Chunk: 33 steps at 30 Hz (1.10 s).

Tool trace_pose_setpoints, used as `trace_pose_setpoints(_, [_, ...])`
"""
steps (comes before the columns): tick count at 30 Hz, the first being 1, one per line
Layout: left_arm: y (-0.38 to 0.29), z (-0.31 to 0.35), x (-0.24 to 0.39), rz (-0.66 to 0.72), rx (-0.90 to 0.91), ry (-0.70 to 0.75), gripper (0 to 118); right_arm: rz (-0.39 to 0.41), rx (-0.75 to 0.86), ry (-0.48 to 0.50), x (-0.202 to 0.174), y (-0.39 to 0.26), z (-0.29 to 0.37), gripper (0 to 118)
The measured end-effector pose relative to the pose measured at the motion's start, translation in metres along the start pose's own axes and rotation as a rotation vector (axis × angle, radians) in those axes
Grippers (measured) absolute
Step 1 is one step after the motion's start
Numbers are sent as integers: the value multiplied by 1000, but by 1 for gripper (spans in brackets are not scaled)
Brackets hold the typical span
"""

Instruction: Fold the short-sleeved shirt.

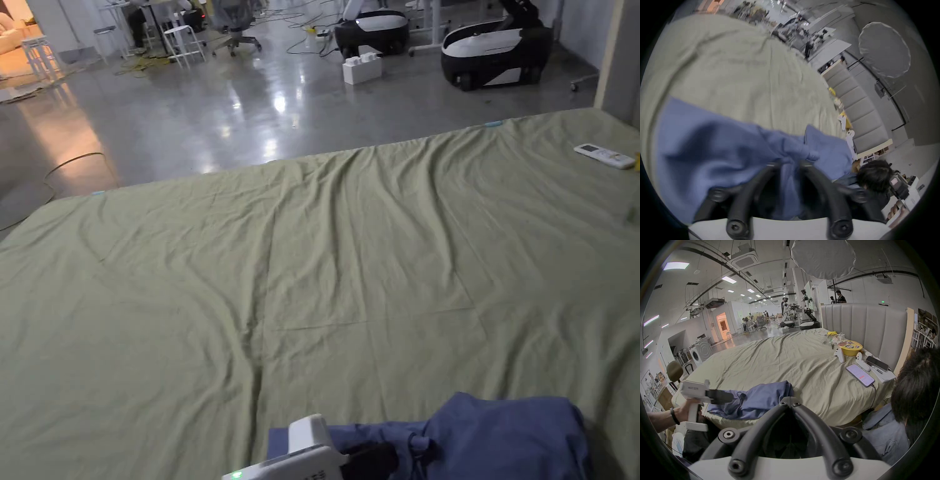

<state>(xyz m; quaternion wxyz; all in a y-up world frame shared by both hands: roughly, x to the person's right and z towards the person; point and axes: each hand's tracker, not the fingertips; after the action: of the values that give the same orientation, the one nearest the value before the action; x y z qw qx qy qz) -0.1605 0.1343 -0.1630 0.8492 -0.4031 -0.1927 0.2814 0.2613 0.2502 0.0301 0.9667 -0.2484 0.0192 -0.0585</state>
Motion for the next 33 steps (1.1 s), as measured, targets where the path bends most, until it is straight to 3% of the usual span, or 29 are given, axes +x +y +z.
trace_pose_setpoints(2, [12, 37, -23, 34, 47, -40, 86, 2, 2, 20, -5, 2, -6, 0])
trace_pose_setpoints(3, [16, 53, -37, 76, 58, -39, 104, 4, -1, 37, -7, 2, -9, 0])
trace_pose_setpoints(7, [19, 92, -96, 296, 168, 86, 105, 16, -10, 70, -16, 1, -17, 0])
trace_pose_setpoints(10, [12, 79, -124, 410, 117, 1, 103, -29, -12, 86, -23, 0, -20, 0])
trace_pose_setpoints(11, [7, 68, -125, 439, 99, -17, 98, -45, -10, 104, -24, 1, -20, 0])
trace_pose_setpoints(13, [-2, 52, -130, 479, 89, -61, 65, -42, -5, 110, -28, 3, -20, 0])
trace_pose_setpoints(15, [-6, 41, -125, 502, 121, -60, 11, -21, 1, 108, -32, 6, -18, 0])
trace_pose_setpoints(19, [-15, 32, -133, 567, 123, -74, 10, -7, 3, 111, -32, 9, -15, 0])
trace_pose_setpoints(22, [-3, 65, -126, 474, 240, -17, 9, -14, 3, 97, -28, 11, -14, 0])
trace_pose_setpoints(26, [21, 125, -120, 451, 310, -39, 8, -52, 4, 120, -26, 12, -23, 0])
trace_pose_setpoints(31, [53, 183, -88, 175, 346, 199, 8, -99, 5, 180, -35, 14, -37, 0])
trace_pose_setpoints(33, [56, 168, -57, 85, 307, 175, 8, -91, 2, 198, -44, 16, -42, 0])
